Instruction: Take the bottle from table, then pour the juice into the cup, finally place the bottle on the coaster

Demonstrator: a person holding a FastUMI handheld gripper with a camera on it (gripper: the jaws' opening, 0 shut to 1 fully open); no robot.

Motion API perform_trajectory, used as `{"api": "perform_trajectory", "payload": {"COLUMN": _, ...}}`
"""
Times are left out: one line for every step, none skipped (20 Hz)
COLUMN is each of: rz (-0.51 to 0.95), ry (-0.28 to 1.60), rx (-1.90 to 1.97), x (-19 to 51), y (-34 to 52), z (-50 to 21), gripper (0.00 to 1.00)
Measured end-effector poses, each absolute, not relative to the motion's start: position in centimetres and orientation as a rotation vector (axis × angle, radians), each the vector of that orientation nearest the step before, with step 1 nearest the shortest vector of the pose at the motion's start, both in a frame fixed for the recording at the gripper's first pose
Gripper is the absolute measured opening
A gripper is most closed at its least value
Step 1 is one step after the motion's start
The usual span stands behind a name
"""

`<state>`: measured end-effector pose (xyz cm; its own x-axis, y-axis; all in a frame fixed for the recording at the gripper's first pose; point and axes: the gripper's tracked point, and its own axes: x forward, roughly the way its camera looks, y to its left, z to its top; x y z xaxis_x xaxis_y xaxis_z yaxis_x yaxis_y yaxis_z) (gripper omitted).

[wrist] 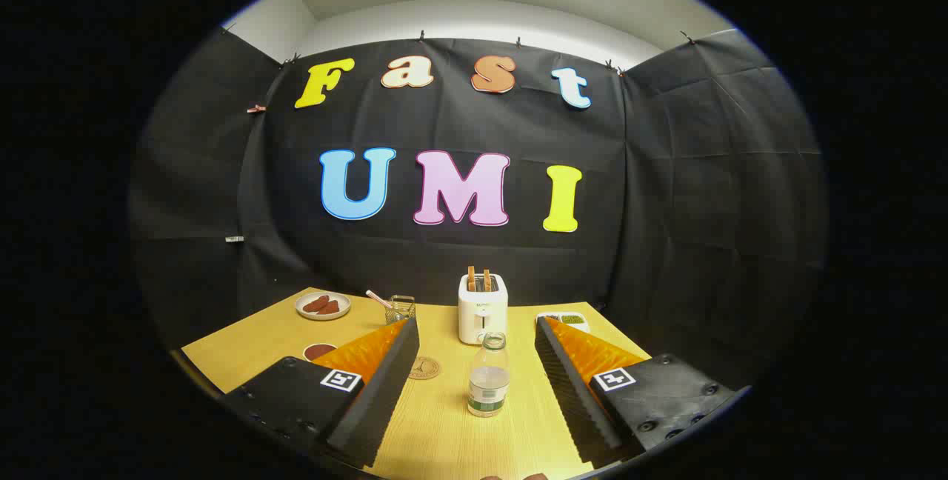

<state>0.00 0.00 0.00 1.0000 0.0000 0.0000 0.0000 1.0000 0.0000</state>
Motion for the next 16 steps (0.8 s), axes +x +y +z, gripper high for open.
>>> {"api": "perform_trajectory", "payload": {"rz": 0.007, "ry": 0.007, "rx": 0.003, "x": 0.0, "y": 0.4, "z": -0.3, "gripper": 0.97}}
{"api": "perform_trajectory", "payload": {"rz": 0.01, "ry": 0.011, "rx": 0.005, "x": 0.0, "y": 0.5, "z": -0.4, "gripper": 0.97}}
{"api": "perform_trajectory", "payload": {"rz": 0.012, "ry": 0.016, "rx": 0.006, "x": 0.0, "y": 0.6, "z": -0.5, "gripper": 0.97}}
{"api": "perform_trajectory", "payload": {"rz": 0.012, "ry": 0.02, "rx": 0.007, "x": 0.0, "y": 0.7, "z": -0.6, "gripper": 0.97}}
{"api": "perform_trajectory", "payload": {"rz": 0.01, "ry": 0.023, "rx": 0.01, "x": -0.1, "y": 0.6, "z": -0.7, "gripper": 0.97}}
{"api": "perform_trajectory", "payload": {"rz": 0.007, "ry": 0.025, "rx": 0.014, "x": 0.1, "y": 0.5, "z": -0.6, "gripper": 0.97}}
{"api": "perform_trajectory", "payload": {"rz": 0.002, "ry": 0.027, "rx": 0.017, "x": 0.1, "y": 0.3, "z": -0.7, "gripper": 0.97}}
{"api": "perform_trajectory", "payload": {"rz": -0.003, "ry": 0.029, "rx": 0.021, "x": 0.2, "y": 0.1, "z": -0.8, "gripper": 0.97}}
{"api": "perform_trajectory", "payload": {"rz": -0.008, "ry": 0.032, "rx": 0.024, "x": 0.4, "y": -0.1, "z": -0.9, "gripper": 0.97}}
{"api": "perform_trajectory", "payload": {"rz": -0.017, "ry": 0.034, "rx": 0.023, "x": 0.6, "y": -0.4, "z": -1.0, "gripper": 0.97}}
{"api": "perform_trajectory", "payload": {"rz": -0.03, "ry": 0.034, "rx": 0.023, "x": 0.8, "y": -0.9, "z": -1.0, "gripper": 0.97}}
{"api": "perform_trajectory", "payload": {"rz": -0.039, "ry": 0.033, "rx": 0.027, "x": 1.0, "y": -1.2, "z": -1.0, "gripper": 0.97}}
{"api": "perform_trajectory", "payload": {"rz": -0.049, "ry": 0.028, "rx": 0.032, "x": 1.3, "y": -1.4, "z": -0.8, "gripper": 0.97}}
{"api": "perform_trajectory", "payload": {"rz": -0.059, "ry": 0.023, "rx": 0.035, "x": 1.5, "y": -1.6, "z": -0.7, "gripper": 0.97}}
{"api": "perform_trajectory", "payload": {"rz": -0.063, "ry": 0.019, "rx": 0.036, "x": 1.8, "y": -1.7, "z": -0.5, "gripper": 0.97}}
{"api": "perform_trajectory", "payload": {"rz": -0.066, "ry": 0.015, "rx": 0.038, "x": 2.1, "y": -1.6, "z": -0.3, "gripper": 0.97}}
